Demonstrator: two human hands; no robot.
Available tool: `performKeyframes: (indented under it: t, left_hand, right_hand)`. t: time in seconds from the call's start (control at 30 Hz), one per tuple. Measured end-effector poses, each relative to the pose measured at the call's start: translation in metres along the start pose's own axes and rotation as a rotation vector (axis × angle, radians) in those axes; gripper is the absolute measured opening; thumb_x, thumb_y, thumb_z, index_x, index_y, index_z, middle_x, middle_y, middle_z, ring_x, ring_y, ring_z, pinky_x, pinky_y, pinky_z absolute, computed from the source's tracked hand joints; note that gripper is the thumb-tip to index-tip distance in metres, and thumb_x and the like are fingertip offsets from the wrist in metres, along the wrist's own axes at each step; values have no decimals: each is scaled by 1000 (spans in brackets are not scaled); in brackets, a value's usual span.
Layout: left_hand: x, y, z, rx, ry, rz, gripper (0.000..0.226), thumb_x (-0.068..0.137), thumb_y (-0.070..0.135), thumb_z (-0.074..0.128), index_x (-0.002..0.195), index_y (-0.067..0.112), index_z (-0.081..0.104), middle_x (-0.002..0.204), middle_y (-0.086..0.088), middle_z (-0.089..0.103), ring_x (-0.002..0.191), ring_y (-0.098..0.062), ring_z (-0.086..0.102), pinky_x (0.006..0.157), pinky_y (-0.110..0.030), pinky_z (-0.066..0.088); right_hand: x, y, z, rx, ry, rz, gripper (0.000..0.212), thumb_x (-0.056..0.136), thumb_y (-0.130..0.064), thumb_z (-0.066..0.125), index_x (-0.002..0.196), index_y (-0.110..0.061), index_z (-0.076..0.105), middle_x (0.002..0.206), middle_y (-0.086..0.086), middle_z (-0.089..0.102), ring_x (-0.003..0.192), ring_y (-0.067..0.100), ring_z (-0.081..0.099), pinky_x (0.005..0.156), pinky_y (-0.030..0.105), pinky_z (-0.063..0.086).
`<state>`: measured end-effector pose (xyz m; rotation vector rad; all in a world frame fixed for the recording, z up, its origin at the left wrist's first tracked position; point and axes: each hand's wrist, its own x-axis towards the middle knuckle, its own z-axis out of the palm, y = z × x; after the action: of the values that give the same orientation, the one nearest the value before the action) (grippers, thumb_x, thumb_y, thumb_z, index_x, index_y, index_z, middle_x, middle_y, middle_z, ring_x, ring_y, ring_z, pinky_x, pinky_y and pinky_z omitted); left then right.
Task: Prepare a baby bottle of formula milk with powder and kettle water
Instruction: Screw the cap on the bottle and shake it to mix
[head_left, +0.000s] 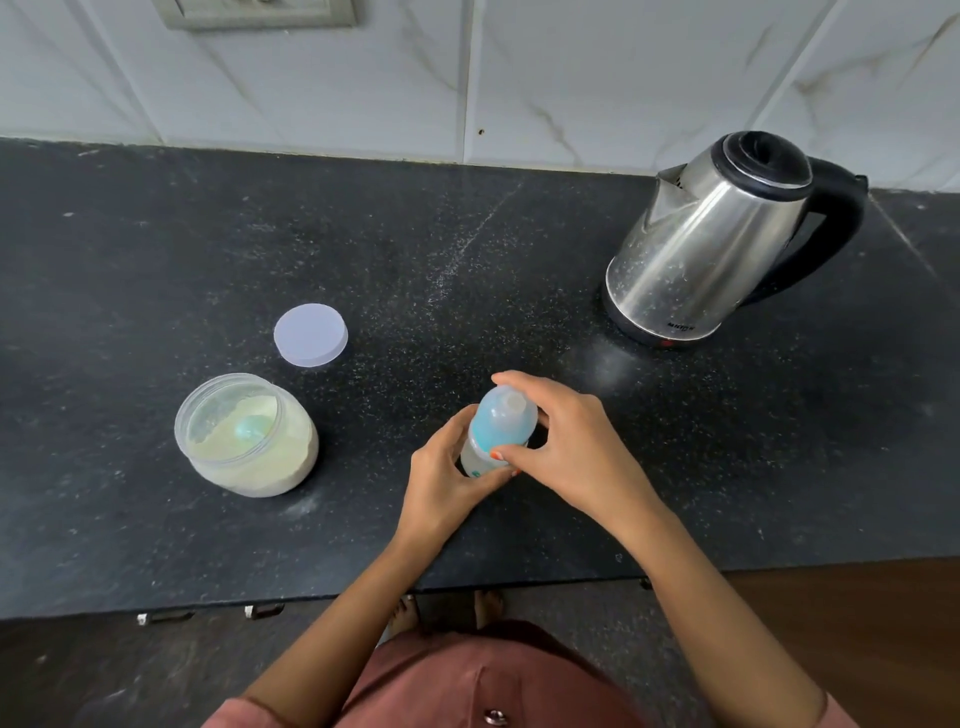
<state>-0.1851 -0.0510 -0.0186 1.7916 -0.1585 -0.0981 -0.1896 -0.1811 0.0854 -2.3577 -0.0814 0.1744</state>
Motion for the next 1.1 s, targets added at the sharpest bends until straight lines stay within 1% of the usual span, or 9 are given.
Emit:
performKeyframes:
  t: [0.2, 0.33, 0.47, 0.57, 0.73, 0.83, 0.9, 0.97, 1.1]
  left_hand:
    - [-1, 0, 0, 19, 11, 17, 63, 67, 18, 81, 109, 49, 45, 107, 19, 63, 101, 2, 60, 88, -20, 48]
    - [0, 1, 0, 37, 28, 27, 64, 67, 14, 80, 106, 50, 44, 99, 24, 61, 95, 9, 58, 80, -10, 46]
    - [0, -4, 0, -1, 10, 4, 63, 67, 15, 80, 113, 44, 46, 109, 18, 61, 104, 0, 59, 89, -22, 49]
    - [0, -6, 0, 6, 1, 16, 66, 67, 18, 81, 113, 46, 44, 112, 21, 59, 108, 1, 57, 92, -19, 46]
    - [0, -2, 1, 7, 4, 20, 65, 66, 21, 81, 112, 47, 44, 112, 18, 60, 105, 1, 58, 90, -18, 47]
    - [0, -3, 0, 11, 7, 21, 64, 66, 17, 81, 110, 46, 45, 110, 19, 61, 104, 2, 58, 89, -17, 47]
    - [1, -4, 0, 8, 3, 17, 63, 67, 16, 81, 112, 43, 46, 109, 18, 62, 104, 1, 59, 89, -19, 48]
    - [1, -5, 1, -3, -5, 4, 62, 67, 17, 81, 115, 38, 48, 110, 14, 63, 104, -1, 60, 90, -25, 50]
    - [0, -6, 1, -27, -7, -12, 61, 62, 38, 74, 116, 39, 47, 116, 10, 62, 108, -3, 58, 93, -26, 48]
  right_hand:
    - [-2, -3, 4, -102, 63, 5, 64, 70, -21, 76, 127, -23, 48, 125, -3, 56, 114, 15, 52, 94, 35, 47]
    - [-1, 2, 13, -163, 127, 10, 63, 64, -39, 77, 119, -23, 50, 115, -4, 50, 108, 12, 48, 85, 31, 47]
    - [0, 13, 10, 55, -7, 38, 85, 62, -29, 82, 135, -22, 39, 127, -10, 44, 117, 0, 38, 98, 10, 32]
    - [-3, 20, 6, 174, -104, 14, 84, 71, -11, 75, 140, -27, 30, 137, -16, 41, 128, -3, 34, 107, 15, 27]
    - [1, 26, 6, 224, -40, -18, 68, 69, 1, 73, 129, -21, 48, 120, -17, 51, 114, -5, 46, 95, 4, 36]
    - [3, 29, 15, 145, 91, -47, 61, 62, -10, 81, 118, -16, 57, 111, -7, 56, 98, 0, 54, 84, 3, 41]
    - [2, 31, 24, 111, 165, -35, 61, 59, -20, 84, 115, -14, 59, 105, -7, 50, 91, -2, 51, 80, 2, 40]
    - [1, 33, 29, 125, 170, -21, 66, 58, -27, 84, 117, -15, 57, 104, -7, 45, 94, -3, 48, 84, 6, 39]
    - [0, 40, 20, 284, -17, -51, 81, 67, -21, 80, 133, -33, 36, 133, -15, 41, 125, -1, 39, 106, 17, 31]
